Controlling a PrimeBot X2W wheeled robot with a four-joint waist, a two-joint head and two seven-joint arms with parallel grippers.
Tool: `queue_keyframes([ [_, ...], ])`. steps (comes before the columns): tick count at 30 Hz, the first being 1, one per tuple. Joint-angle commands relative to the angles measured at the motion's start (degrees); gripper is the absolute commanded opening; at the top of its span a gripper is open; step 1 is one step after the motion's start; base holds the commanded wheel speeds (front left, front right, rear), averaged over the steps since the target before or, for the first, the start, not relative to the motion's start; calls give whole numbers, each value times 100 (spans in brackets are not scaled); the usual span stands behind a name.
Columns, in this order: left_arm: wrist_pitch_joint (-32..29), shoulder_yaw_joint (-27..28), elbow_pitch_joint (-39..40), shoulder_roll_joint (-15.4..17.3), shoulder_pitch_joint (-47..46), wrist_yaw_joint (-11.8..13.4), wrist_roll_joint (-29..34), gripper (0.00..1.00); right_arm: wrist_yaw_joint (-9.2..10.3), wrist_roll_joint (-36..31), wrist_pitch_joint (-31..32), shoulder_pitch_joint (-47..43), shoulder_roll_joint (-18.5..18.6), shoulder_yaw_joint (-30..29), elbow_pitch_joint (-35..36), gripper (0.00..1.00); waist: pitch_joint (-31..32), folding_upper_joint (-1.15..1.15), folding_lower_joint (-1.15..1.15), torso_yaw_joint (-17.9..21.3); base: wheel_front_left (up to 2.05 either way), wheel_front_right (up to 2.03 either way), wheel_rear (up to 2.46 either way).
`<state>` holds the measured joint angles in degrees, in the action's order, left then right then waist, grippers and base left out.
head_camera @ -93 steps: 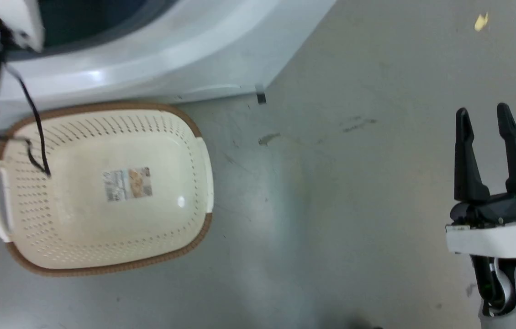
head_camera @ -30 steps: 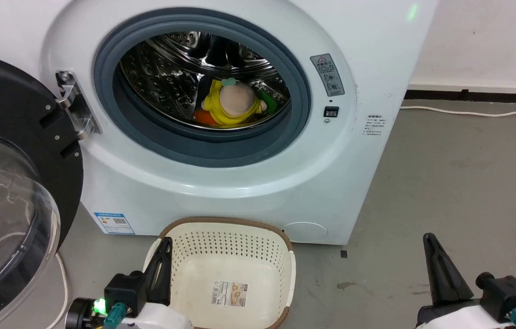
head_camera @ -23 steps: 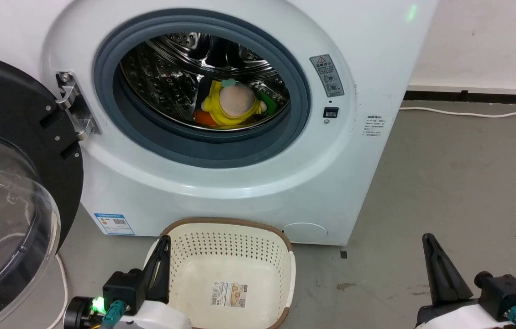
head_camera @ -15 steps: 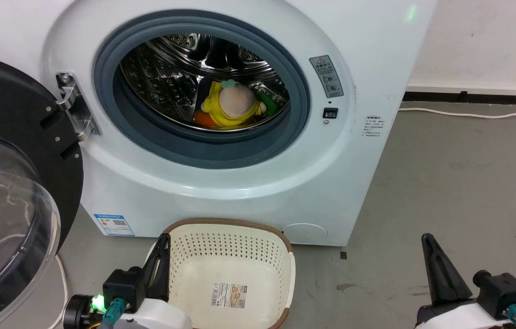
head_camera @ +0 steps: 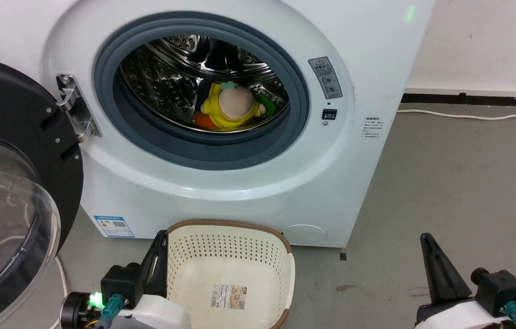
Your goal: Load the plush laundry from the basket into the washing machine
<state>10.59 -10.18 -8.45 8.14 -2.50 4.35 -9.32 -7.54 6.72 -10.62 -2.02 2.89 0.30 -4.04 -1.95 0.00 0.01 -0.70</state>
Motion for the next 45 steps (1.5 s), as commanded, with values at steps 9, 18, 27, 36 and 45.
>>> queue_keyframes([
  [9, -125, 141, 134, -74, 90, -81, 146, 0, 2, -116, 125, 65, -1, -7, 71, 0, 21, 0, 0, 8, 0, 0, 0],
  [18, -231, 240, 214, -125, 108, -121, 234, 0, 2, -179, 231, 81, -1, -10, 108, 0, 41, 0, 0, 15, 0, 0, 0],
  [27, -324, 328, 286, -170, 124, -156, 314, 0, 3, -235, 325, 94, -1, -12, 142, 0, 58, 0, 0, 21, 0, 0, 0],
  [36, -430, 427, 366, -221, 142, -196, 403, 0, 3, -298, 431, 110, -2, -15, 179, 0, 78, 0, 0, 28, 0, 0, 0],
  [45, -535, 526, 446, -272, 160, -236, 491, 0, 3, -360, 536, 125, -2, -17, 217, 0, 98, 0, 0, 35, 0, 0, 0],
])
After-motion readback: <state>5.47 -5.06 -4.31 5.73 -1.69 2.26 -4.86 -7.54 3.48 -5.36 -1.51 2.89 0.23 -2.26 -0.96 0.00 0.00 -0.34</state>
